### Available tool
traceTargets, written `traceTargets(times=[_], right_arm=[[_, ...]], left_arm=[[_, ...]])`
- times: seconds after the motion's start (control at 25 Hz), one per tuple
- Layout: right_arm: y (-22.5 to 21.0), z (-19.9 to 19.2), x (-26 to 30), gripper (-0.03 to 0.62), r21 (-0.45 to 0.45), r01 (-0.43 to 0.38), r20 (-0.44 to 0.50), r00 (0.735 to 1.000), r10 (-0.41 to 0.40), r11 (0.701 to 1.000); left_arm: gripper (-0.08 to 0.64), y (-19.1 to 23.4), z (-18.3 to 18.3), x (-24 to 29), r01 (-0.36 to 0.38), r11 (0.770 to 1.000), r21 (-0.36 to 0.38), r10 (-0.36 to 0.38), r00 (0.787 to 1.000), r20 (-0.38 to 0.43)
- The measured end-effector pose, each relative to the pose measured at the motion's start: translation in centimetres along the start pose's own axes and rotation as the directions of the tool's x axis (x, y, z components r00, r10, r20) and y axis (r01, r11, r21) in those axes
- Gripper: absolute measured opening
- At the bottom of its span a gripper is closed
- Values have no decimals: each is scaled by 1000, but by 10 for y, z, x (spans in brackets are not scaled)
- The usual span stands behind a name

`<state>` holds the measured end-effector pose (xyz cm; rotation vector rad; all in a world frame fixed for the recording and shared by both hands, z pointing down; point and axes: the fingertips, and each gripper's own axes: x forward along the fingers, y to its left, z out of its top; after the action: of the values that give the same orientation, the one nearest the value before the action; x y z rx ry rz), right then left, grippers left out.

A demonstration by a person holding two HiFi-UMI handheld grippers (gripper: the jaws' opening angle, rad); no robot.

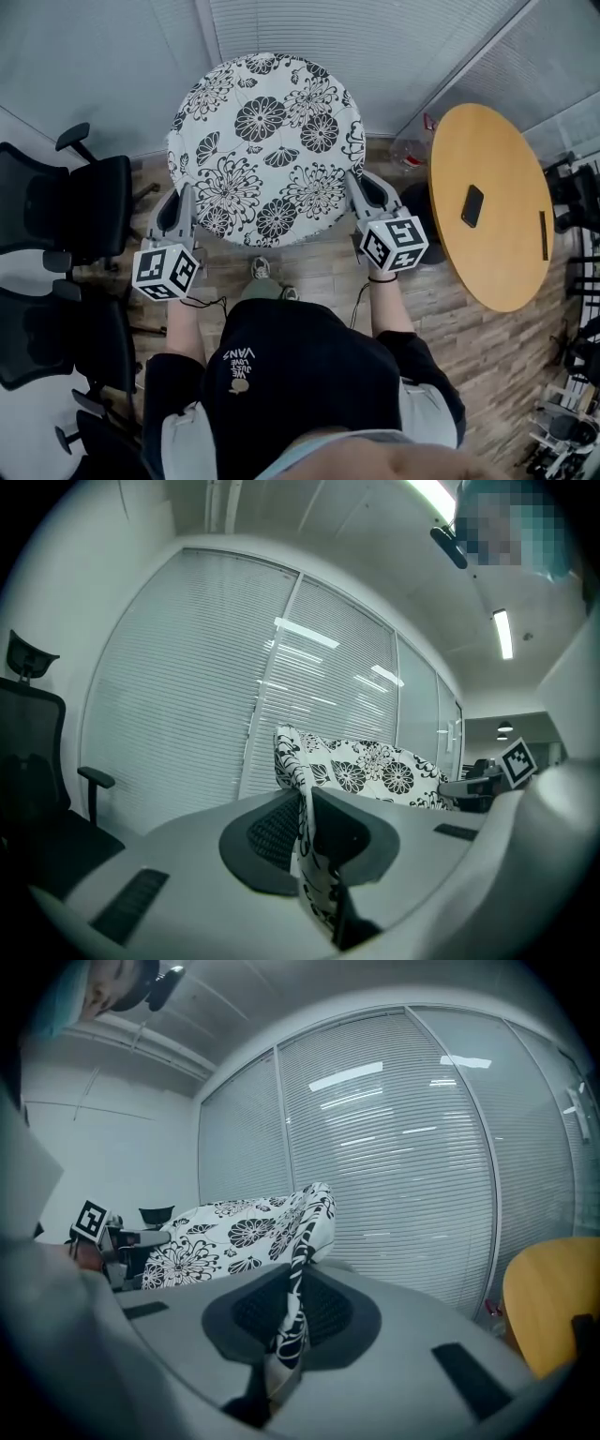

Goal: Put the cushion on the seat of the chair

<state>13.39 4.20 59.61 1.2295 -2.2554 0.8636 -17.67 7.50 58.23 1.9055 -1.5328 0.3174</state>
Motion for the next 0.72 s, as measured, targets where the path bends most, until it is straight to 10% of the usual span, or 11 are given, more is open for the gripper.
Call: traceTargets(times=[0.72], right_arm=[[4,-7,-2,34,-6,67,-8,998,-67,998]], left_arm=[[37,7,0,8,27,1000,7,-26,999,-22]])
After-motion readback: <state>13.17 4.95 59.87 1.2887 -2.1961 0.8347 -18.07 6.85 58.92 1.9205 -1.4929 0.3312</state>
